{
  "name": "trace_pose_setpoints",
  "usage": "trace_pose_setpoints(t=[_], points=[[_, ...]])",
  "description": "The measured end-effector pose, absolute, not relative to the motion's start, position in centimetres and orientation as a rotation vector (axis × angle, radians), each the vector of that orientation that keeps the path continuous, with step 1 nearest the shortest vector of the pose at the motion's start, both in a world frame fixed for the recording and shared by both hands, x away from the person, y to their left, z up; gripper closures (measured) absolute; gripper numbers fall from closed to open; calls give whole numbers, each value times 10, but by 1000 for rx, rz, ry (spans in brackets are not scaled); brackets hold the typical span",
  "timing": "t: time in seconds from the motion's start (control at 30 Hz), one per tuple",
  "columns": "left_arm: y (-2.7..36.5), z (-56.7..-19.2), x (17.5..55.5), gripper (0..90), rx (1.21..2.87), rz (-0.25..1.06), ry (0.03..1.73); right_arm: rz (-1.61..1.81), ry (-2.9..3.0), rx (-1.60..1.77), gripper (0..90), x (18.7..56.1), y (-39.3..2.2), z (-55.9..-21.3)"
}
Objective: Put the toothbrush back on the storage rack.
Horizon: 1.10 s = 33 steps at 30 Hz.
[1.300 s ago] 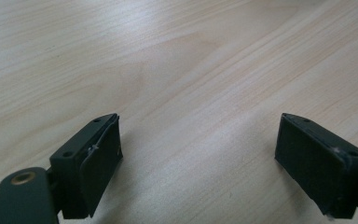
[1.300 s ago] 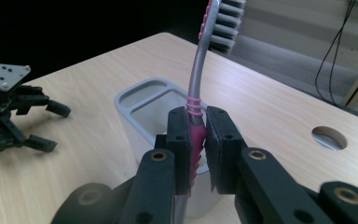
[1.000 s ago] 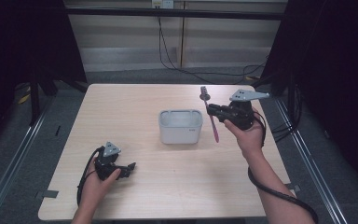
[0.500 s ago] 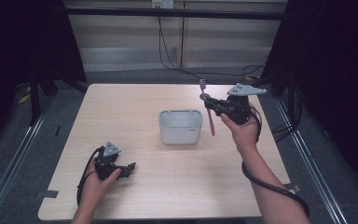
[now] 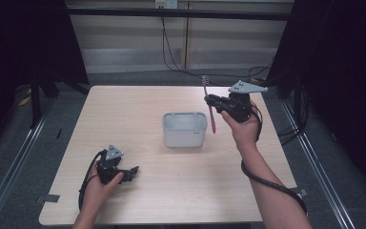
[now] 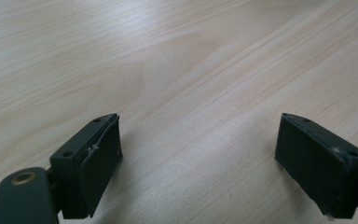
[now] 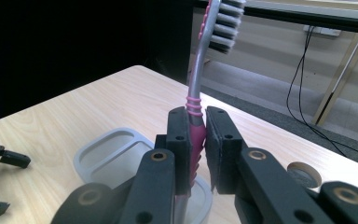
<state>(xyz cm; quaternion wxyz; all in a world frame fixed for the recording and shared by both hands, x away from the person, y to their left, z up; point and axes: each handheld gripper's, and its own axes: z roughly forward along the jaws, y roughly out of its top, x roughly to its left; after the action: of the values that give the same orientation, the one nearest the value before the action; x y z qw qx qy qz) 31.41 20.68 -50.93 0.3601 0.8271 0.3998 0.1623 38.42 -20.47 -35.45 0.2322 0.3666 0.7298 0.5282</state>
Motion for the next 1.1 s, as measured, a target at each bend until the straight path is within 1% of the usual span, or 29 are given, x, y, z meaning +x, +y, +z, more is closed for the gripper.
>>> trace_pose_setpoints(t=[1.1], points=[[207,-509,314,139,2130,419,1032,1449,1934,1037,807,412,-196,-356]])
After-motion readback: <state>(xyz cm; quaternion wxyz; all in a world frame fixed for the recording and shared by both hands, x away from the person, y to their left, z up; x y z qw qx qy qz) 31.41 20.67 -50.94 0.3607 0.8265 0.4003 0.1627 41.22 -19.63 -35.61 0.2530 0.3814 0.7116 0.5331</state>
